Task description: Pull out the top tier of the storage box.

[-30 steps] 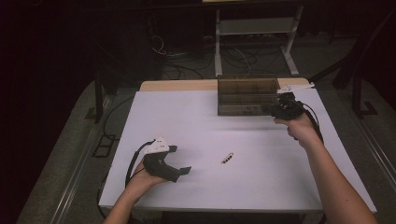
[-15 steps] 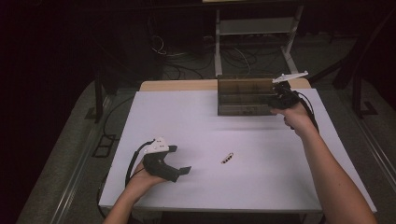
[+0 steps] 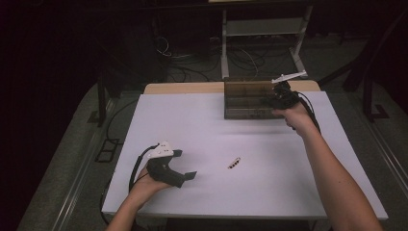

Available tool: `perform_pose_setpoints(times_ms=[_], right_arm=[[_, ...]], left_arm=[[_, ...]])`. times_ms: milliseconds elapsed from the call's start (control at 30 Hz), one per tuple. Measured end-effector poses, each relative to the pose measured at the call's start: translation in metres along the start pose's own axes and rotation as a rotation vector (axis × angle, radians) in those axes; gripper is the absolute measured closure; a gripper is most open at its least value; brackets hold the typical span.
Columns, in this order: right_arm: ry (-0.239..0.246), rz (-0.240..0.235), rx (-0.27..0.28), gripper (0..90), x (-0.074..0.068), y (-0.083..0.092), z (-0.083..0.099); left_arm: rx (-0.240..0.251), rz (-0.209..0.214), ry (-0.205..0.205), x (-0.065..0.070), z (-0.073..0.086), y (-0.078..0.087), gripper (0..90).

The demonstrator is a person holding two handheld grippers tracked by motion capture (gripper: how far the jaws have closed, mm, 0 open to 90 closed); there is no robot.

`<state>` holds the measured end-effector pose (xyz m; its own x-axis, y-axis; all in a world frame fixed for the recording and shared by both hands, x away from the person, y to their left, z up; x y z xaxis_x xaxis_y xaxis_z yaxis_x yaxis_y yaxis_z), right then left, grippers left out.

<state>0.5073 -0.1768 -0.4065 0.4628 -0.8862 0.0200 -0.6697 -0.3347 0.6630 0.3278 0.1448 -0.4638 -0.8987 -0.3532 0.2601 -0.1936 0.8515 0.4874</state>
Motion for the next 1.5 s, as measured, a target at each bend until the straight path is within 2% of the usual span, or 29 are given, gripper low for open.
perform_pose_setpoints(times_ms=[600, 1267, 1500], right_arm=[[0.006, -0.004, -0.046, 89.0, -0.009, -0.018, 0.002], [0.024, -0.017, -0.049, 89.0, -0.017, -0.014, 0.007], [0.020, -0.002, -0.053, 89.0, -0.010, -0.012, 0.008]], left_arm=[[0.004, 0.000, 0.000, 0.000, 0.000, 0.001, 0.0], [0.006, -0.001, 0.002, 0.000, 0.000, 0.001, 0.0], [0.004, -0.001, 0.001, 0.000, 0.000, 0.001, 0.0]])
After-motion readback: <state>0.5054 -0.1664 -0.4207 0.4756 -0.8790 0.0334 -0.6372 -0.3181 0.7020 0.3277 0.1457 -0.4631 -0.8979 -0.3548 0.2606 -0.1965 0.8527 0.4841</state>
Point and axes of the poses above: each handheld gripper's, and its own axes: y roughly backward along the jaws, z roughly out of its underside, x roughly to its right, the point moved 7 cm from there along -y, roughly forward along the jaws, and after that the axes turned 12 degrees about z, right-handed, at the moved point
